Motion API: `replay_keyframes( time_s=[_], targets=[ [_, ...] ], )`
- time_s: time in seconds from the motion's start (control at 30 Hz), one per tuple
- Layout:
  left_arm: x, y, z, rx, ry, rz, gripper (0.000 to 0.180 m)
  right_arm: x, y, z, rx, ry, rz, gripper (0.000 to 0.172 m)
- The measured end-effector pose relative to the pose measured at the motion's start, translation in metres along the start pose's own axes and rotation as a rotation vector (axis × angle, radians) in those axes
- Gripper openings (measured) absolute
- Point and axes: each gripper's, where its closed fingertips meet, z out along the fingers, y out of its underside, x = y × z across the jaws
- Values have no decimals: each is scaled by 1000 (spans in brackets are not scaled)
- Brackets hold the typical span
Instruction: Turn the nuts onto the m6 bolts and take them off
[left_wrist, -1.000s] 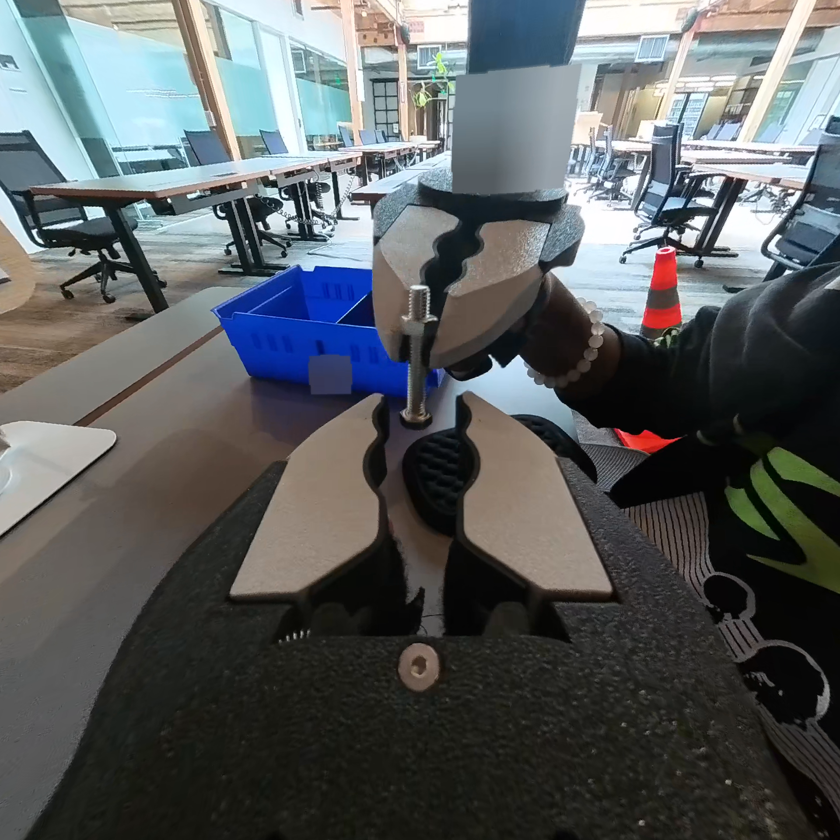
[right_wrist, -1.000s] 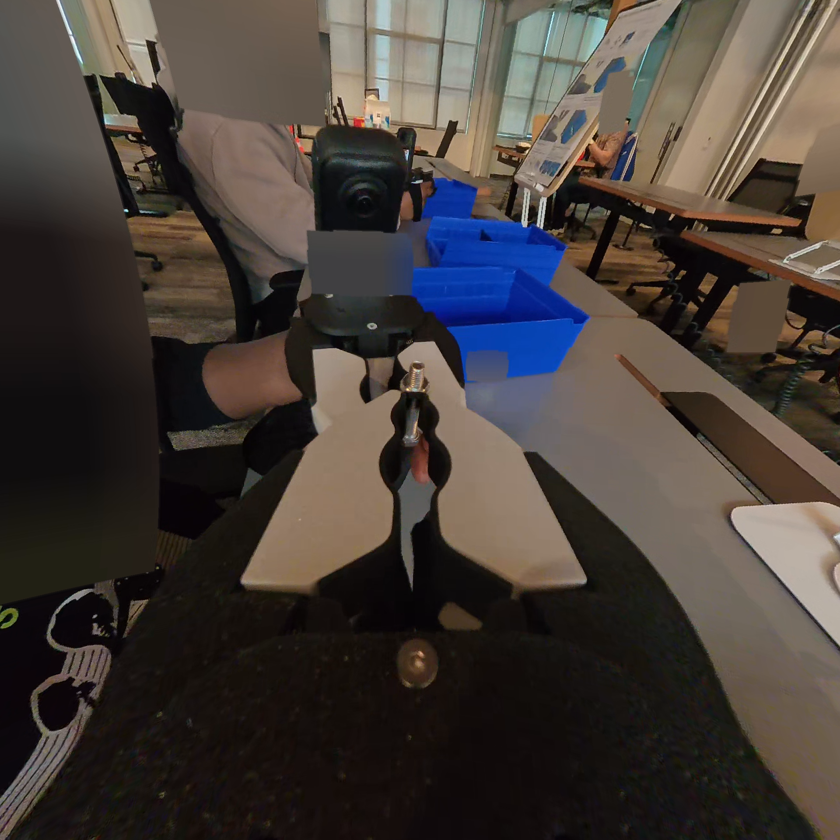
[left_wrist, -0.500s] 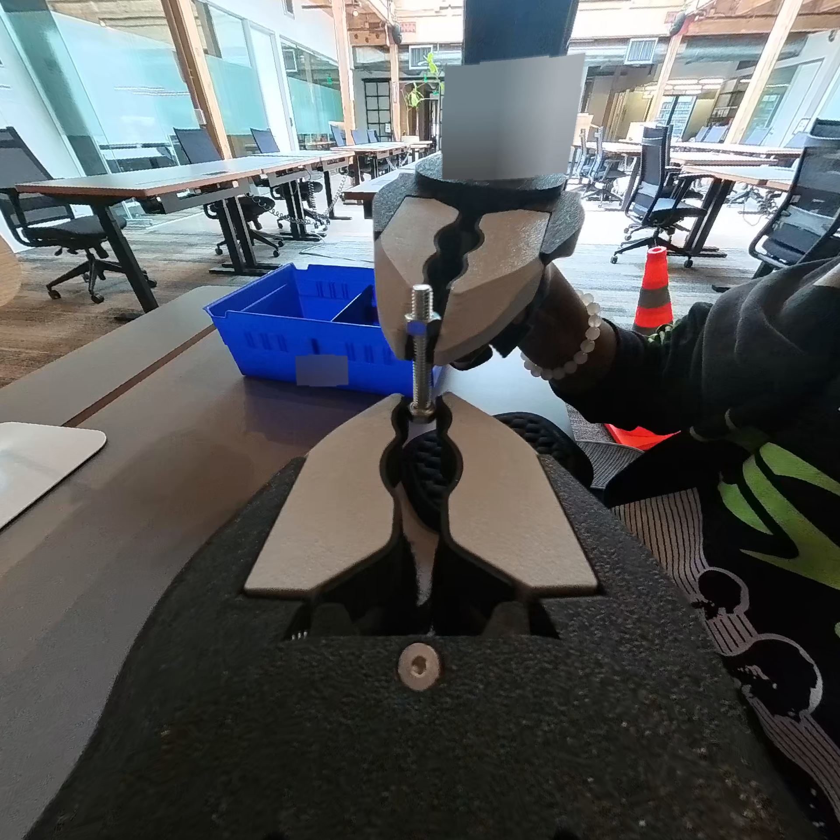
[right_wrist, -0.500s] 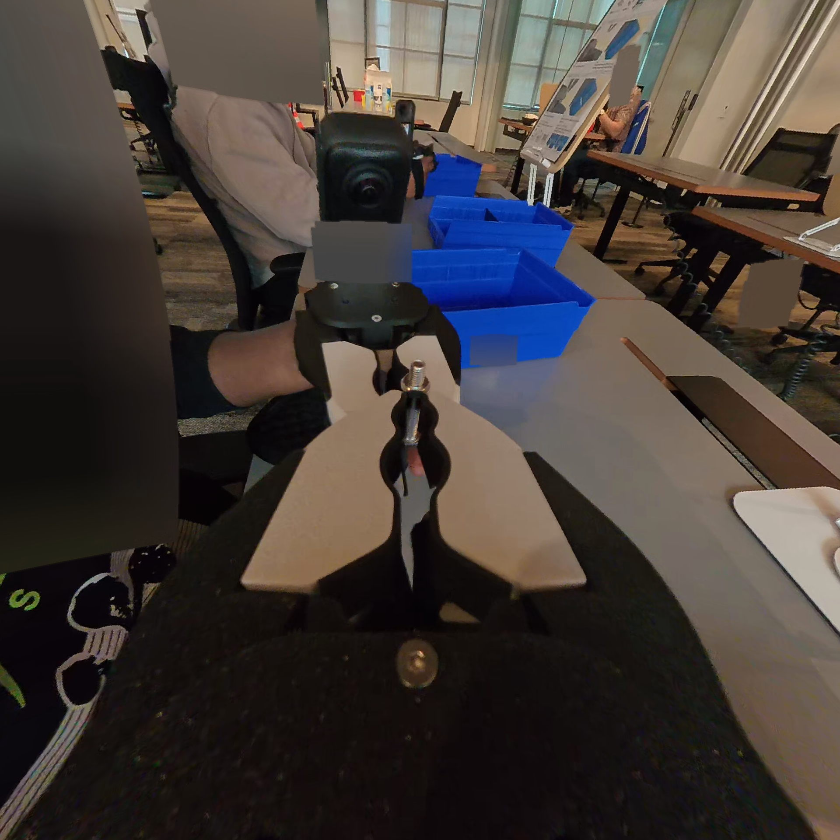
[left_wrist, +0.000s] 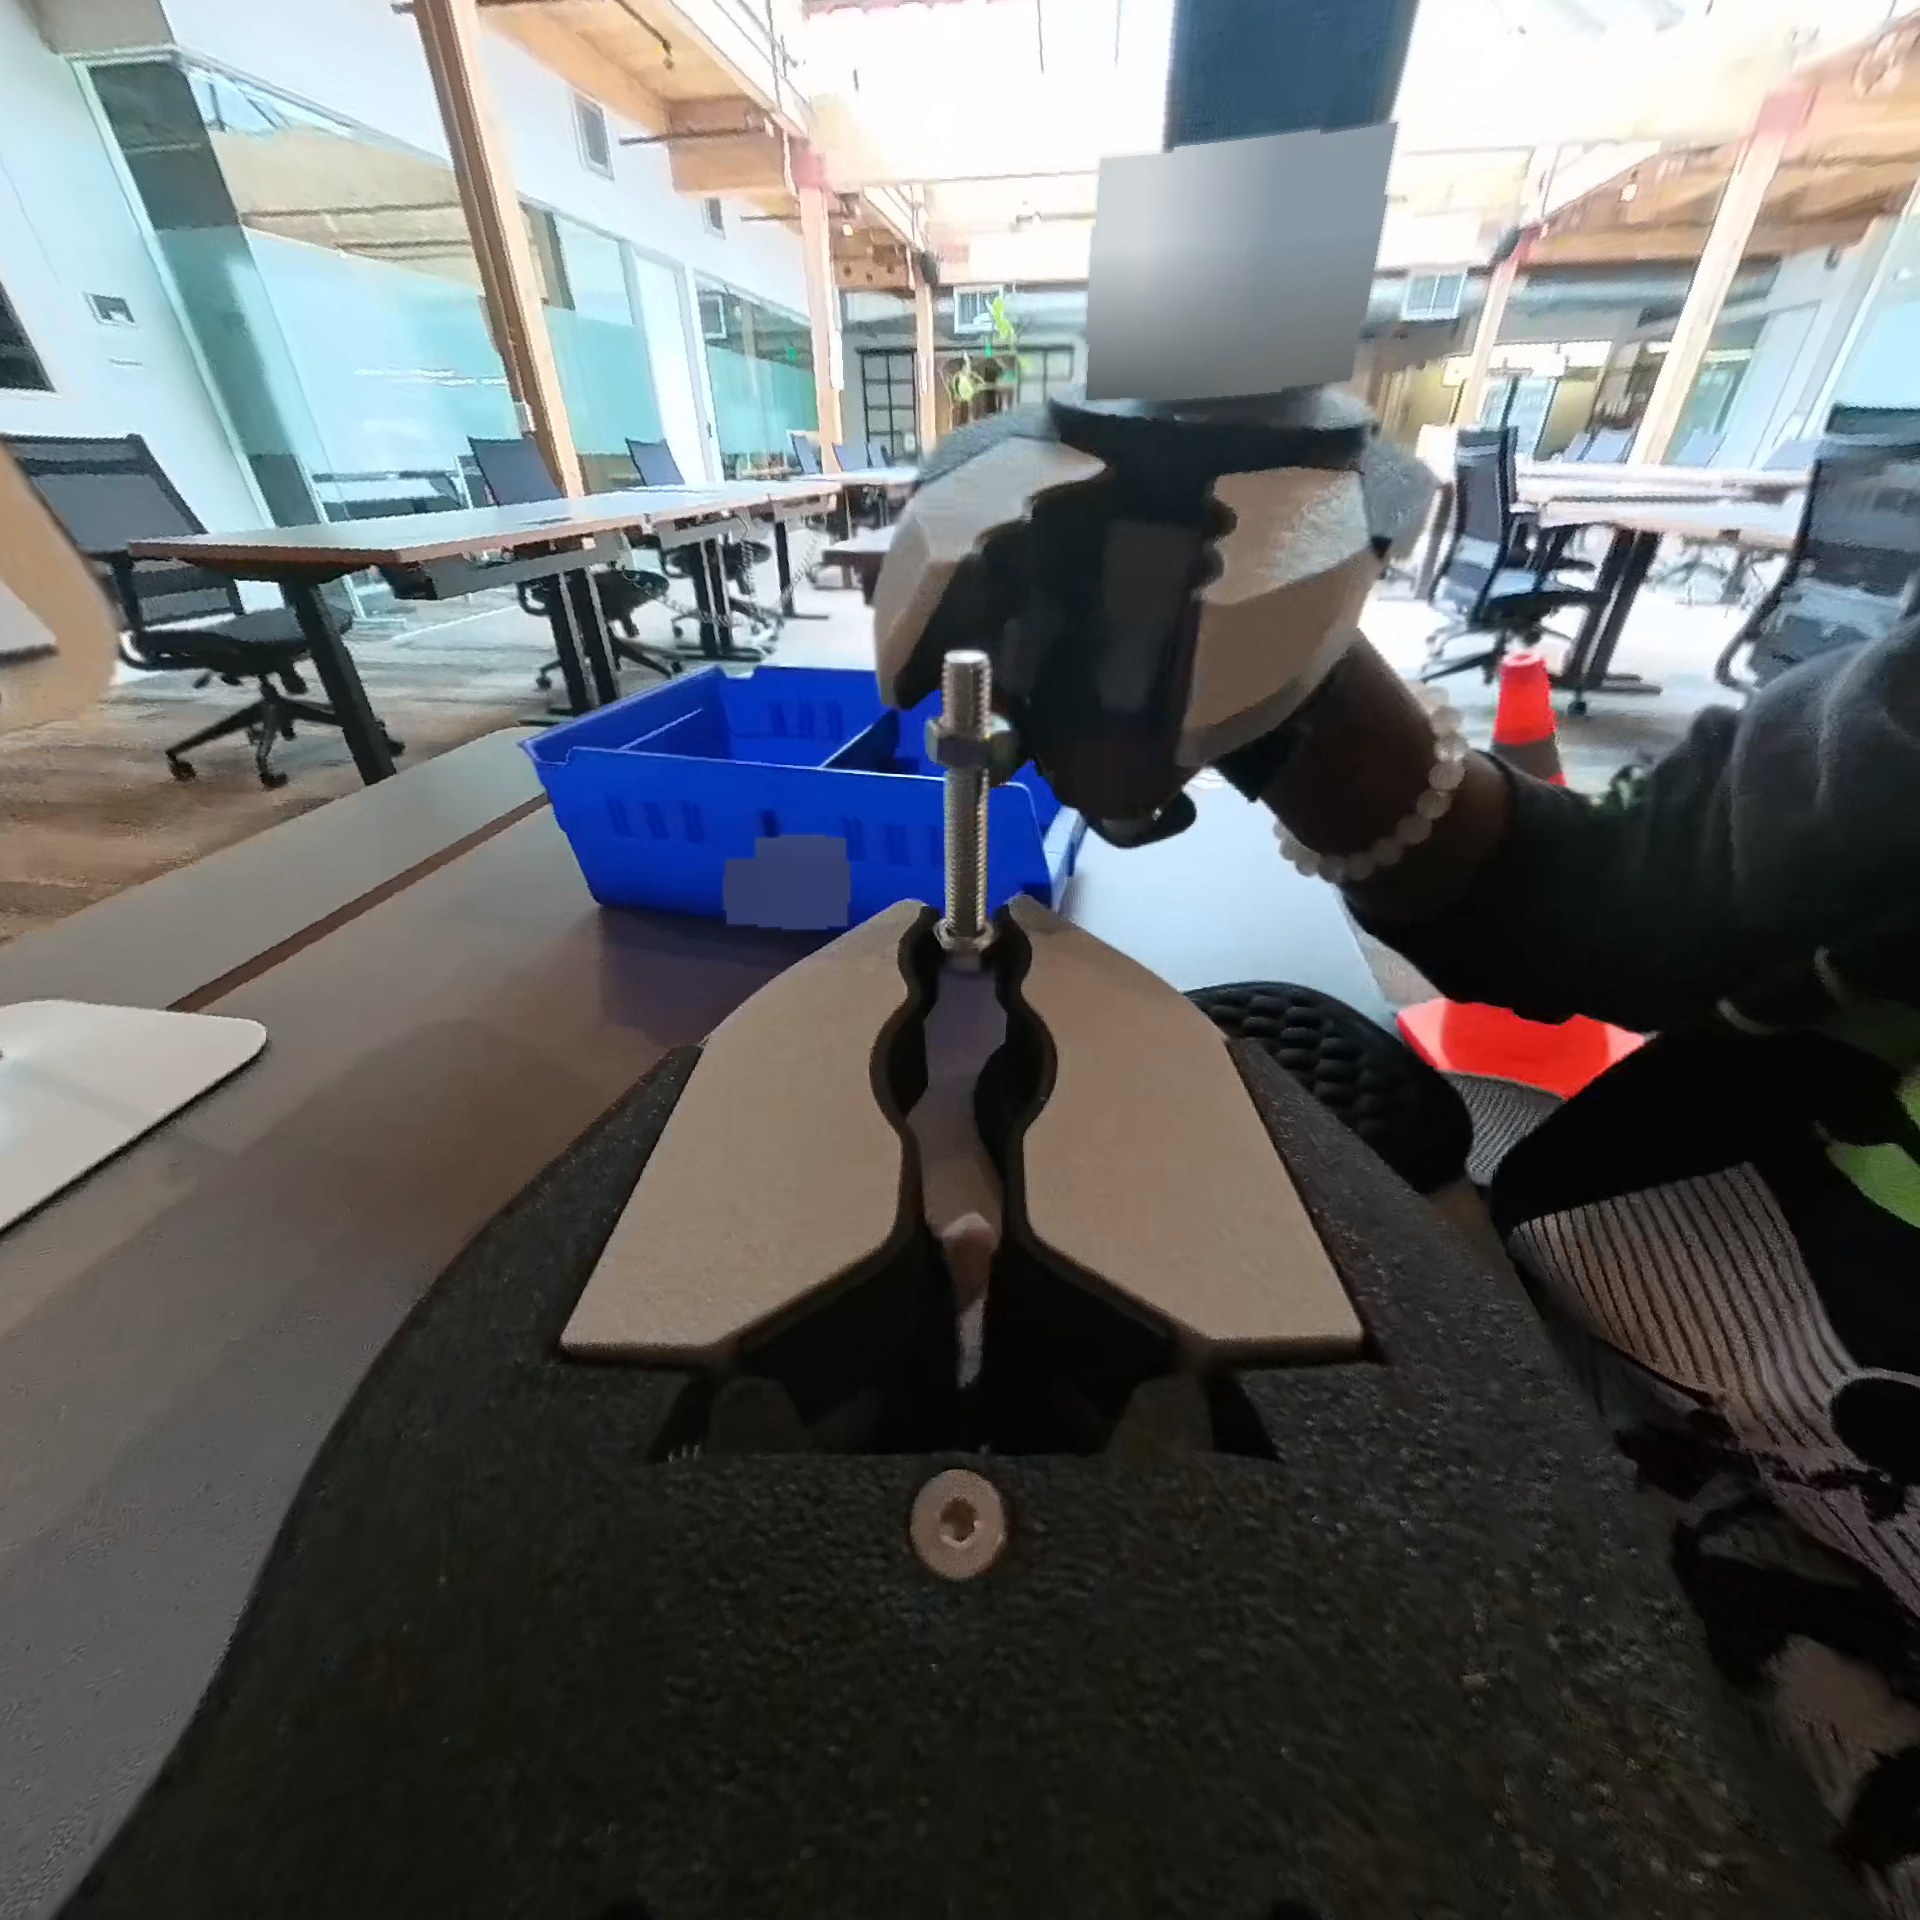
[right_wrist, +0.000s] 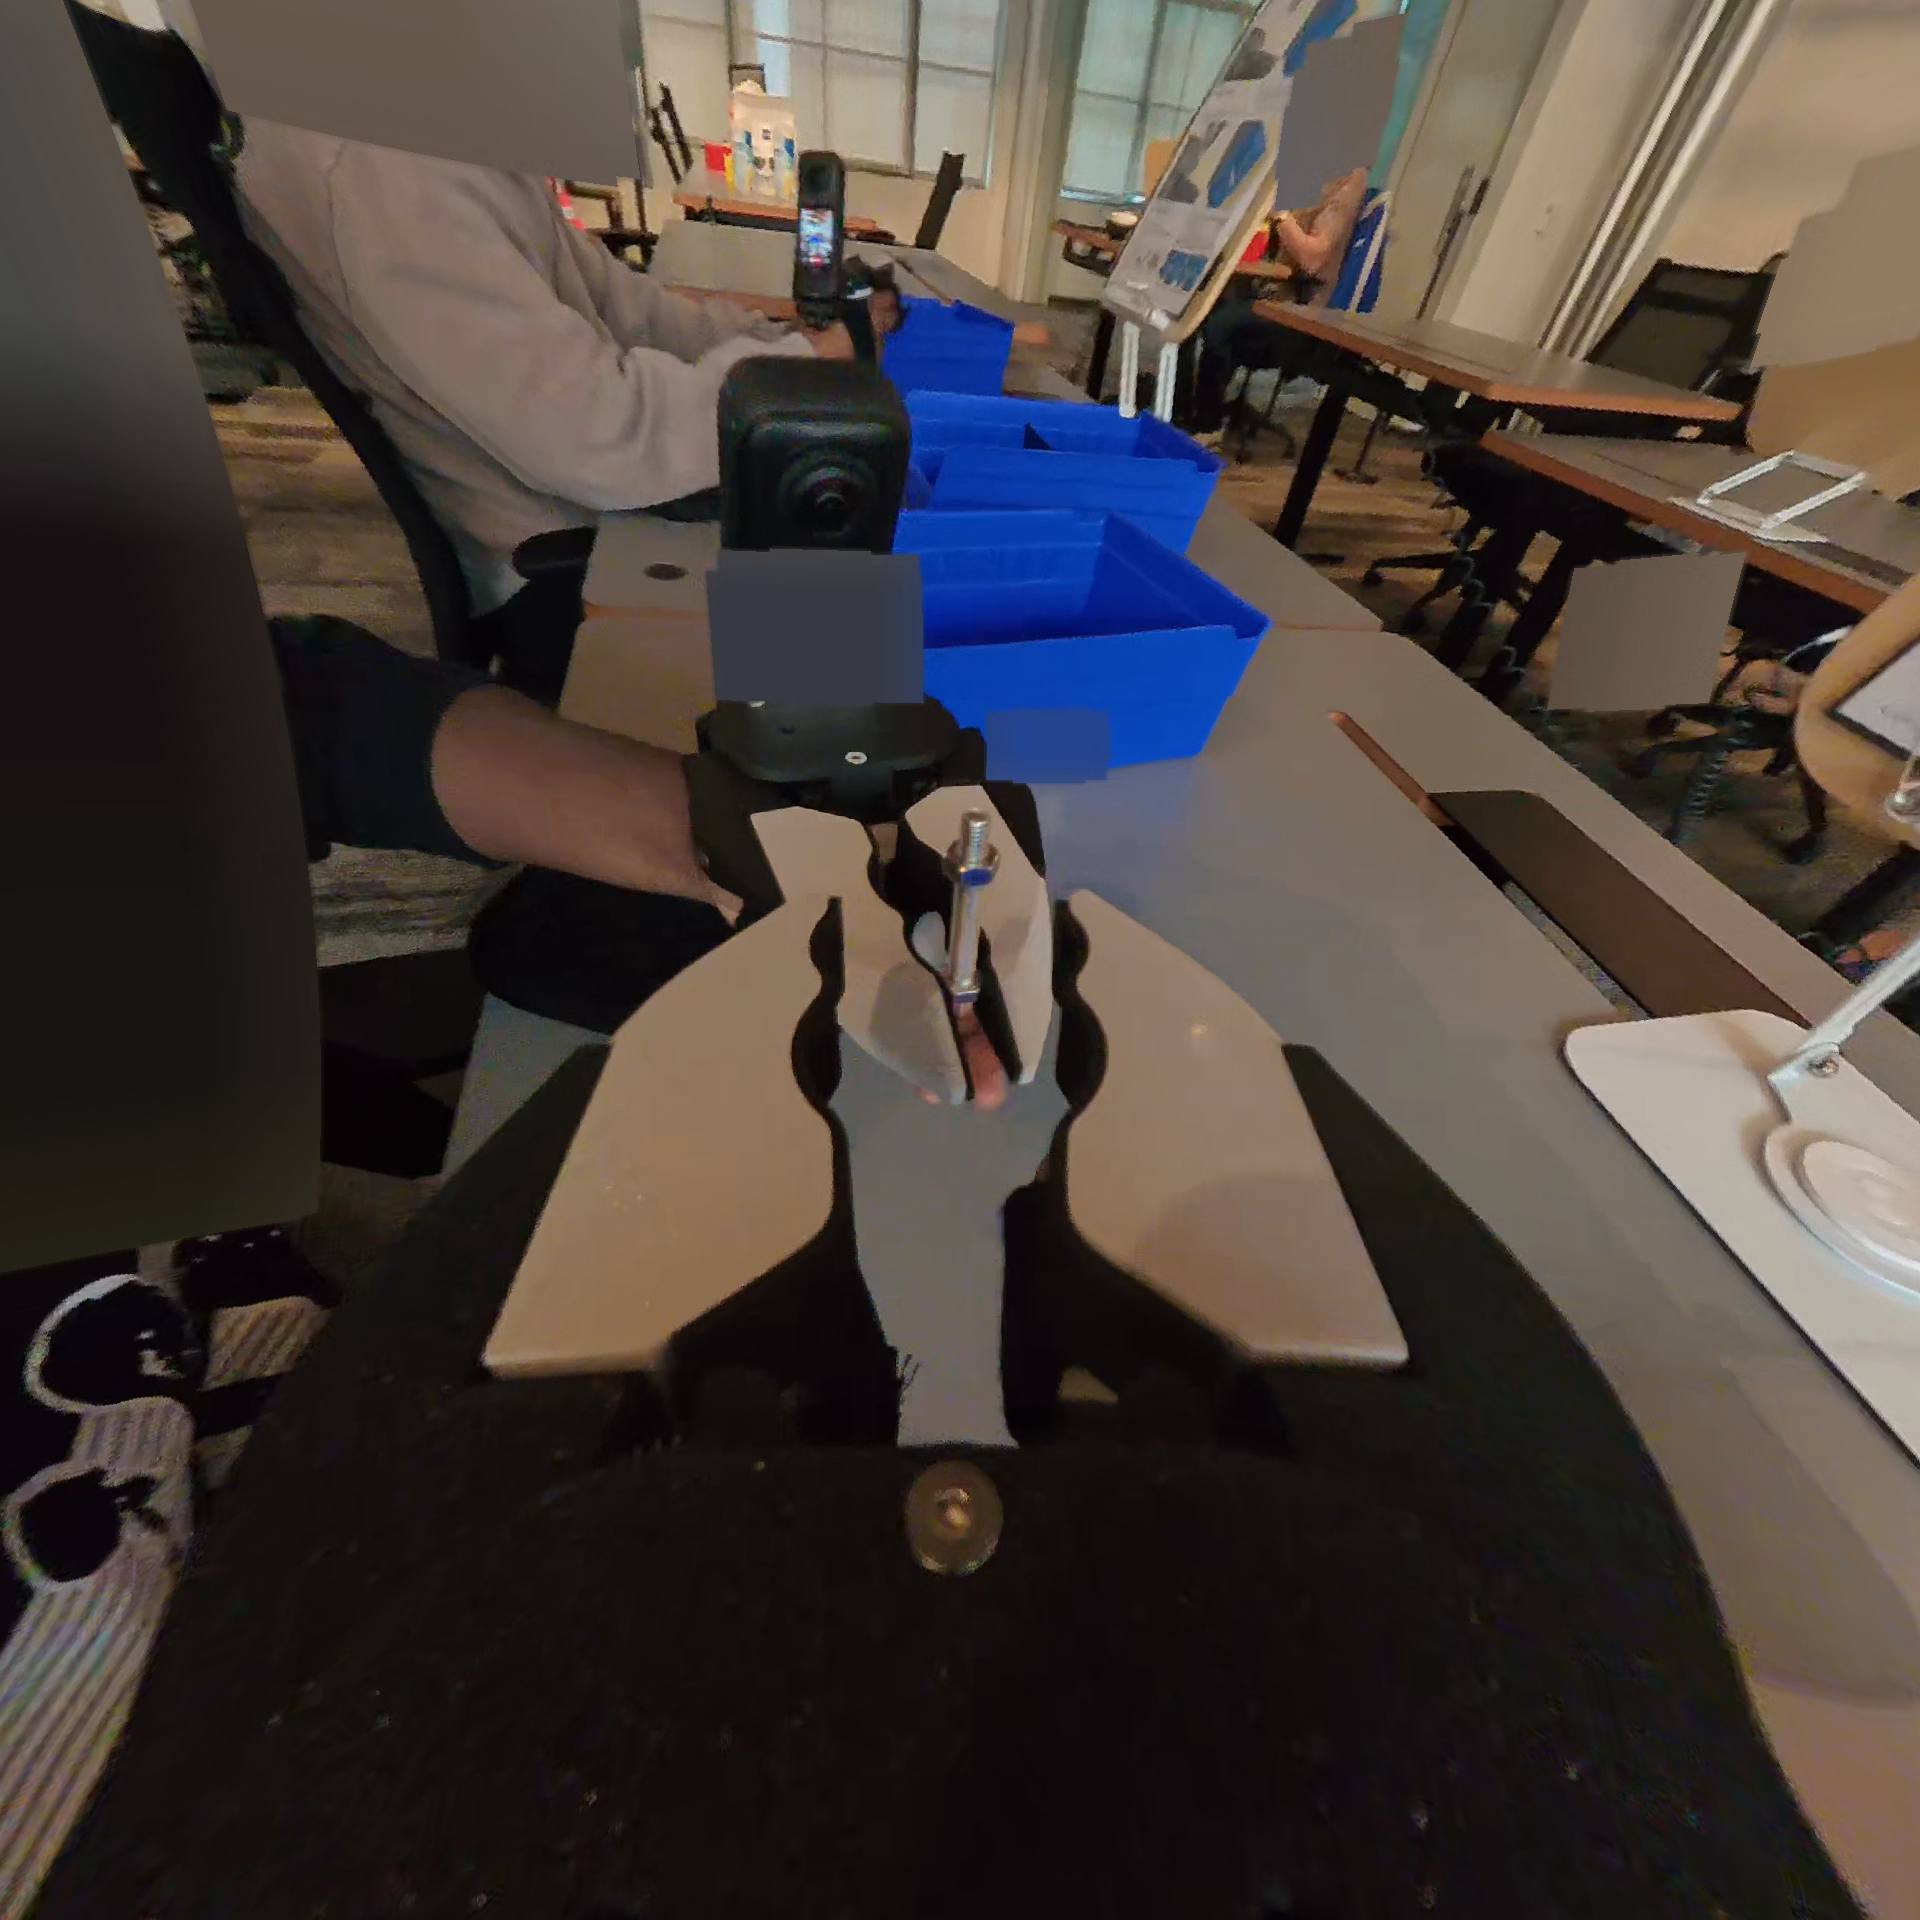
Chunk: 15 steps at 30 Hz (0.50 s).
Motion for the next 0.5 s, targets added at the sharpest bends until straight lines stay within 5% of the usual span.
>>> replay_keyframes(
  time_s=[0.3,0.5],
  targets=[
    [-14,52,-3,25,83,-64,9,17,39,27,150,-16,-9,45],
    [-8,56,-4,50,152,-77,9,16,53,26,191,-53,3,37]
  ],
)
